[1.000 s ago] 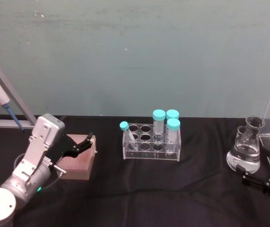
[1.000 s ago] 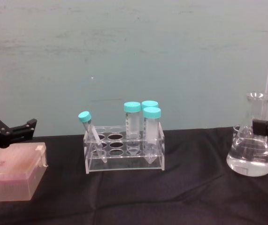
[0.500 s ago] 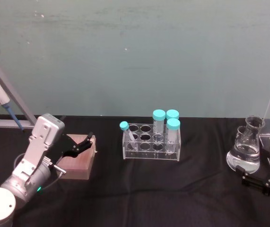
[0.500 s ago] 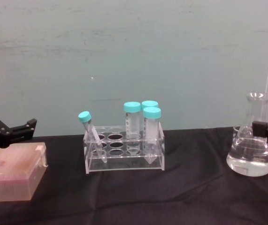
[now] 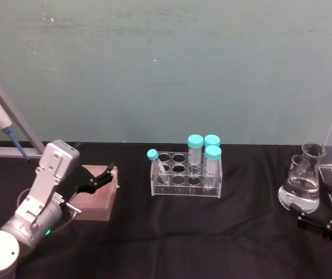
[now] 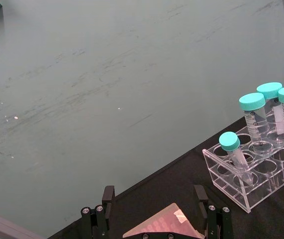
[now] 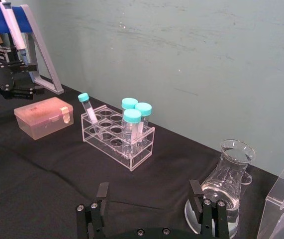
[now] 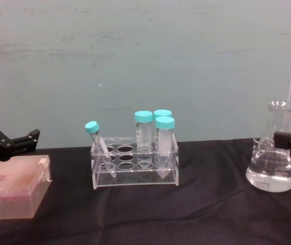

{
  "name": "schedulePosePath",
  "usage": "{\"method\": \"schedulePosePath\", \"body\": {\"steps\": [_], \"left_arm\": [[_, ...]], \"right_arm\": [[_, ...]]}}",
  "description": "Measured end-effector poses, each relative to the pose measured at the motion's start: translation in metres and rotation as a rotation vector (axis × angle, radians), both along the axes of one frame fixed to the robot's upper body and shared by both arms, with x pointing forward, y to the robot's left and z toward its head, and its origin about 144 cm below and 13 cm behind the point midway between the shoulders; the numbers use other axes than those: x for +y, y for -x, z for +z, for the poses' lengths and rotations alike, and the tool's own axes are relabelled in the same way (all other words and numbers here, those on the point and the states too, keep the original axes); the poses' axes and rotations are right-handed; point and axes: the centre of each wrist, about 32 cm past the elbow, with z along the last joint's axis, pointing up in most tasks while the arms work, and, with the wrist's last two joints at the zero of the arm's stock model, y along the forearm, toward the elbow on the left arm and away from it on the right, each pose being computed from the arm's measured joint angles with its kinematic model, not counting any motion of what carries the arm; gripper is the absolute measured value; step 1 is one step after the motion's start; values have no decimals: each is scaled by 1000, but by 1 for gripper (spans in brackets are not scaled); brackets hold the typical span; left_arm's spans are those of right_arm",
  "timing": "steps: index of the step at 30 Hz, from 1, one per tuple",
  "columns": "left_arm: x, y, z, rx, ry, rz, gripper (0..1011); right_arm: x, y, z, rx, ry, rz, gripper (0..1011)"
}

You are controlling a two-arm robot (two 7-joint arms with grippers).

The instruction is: Place the experimental apparatus aside using one hand.

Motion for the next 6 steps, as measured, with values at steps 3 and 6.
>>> {"method": "schedulePosePath", "body": {"steps": [3, 6], "left_arm": [[0, 0, 0, 0, 0, 0, 1000], [0, 0, 0, 0, 0, 0, 1000]], "right_arm": [[0, 0, 0, 0, 0, 0, 1000], [0, 0, 0, 0, 0, 0, 1000]]}}
